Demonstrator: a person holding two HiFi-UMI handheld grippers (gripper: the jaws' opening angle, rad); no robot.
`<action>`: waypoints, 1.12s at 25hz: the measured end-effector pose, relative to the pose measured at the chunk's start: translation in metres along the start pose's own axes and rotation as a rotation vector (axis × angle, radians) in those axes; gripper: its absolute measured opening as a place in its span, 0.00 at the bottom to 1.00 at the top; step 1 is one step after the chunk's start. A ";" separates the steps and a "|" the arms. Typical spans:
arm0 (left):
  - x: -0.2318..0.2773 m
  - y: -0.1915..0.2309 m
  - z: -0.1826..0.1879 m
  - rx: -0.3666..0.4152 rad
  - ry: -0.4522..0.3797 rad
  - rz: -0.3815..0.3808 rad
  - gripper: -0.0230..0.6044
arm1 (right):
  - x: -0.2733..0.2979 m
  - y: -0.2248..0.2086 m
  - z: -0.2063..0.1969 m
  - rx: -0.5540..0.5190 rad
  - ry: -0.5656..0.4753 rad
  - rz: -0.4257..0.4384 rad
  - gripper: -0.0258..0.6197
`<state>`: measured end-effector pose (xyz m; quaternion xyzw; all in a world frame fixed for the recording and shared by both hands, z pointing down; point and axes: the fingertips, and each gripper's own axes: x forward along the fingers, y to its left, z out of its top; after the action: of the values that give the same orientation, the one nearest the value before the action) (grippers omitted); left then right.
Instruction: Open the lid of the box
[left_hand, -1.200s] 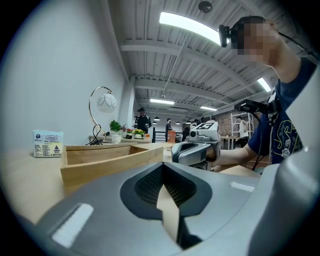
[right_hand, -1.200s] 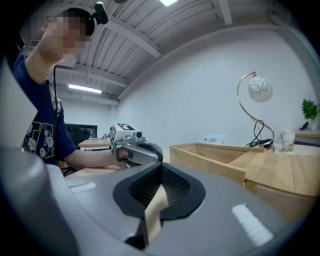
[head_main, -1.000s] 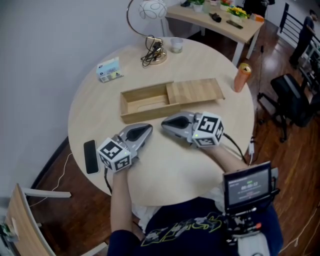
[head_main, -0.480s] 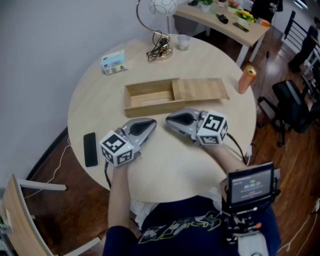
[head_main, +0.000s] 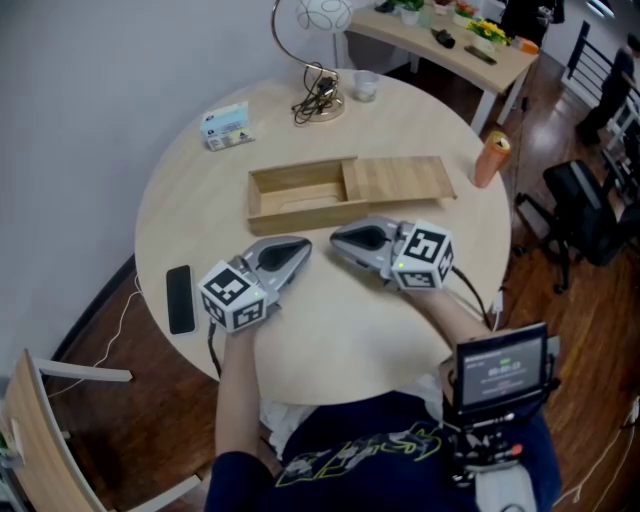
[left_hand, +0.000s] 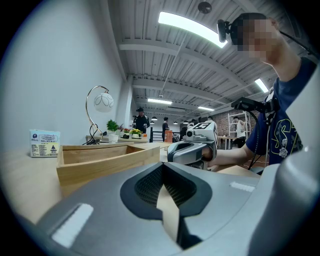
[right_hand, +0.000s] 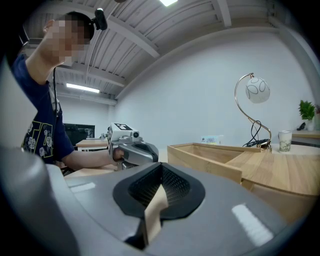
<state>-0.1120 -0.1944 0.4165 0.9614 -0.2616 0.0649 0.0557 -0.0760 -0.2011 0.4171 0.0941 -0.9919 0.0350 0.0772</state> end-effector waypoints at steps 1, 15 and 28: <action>0.000 0.000 0.000 -0.002 -0.001 0.001 0.04 | 0.000 0.000 0.001 0.000 0.000 -0.001 0.06; 0.002 -0.001 0.000 -0.003 0.000 -0.007 0.04 | -0.001 -0.004 0.001 0.001 -0.005 -0.014 0.06; 0.005 0.000 0.000 -0.007 0.006 -0.003 0.04 | -0.003 -0.007 0.001 0.006 -0.003 -0.021 0.06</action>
<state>-0.1080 -0.1966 0.4171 0.9614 -0.2602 0.0668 0.0601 -0.0718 -0.2078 0.4162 0.1049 -0.9909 0.0370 0.0758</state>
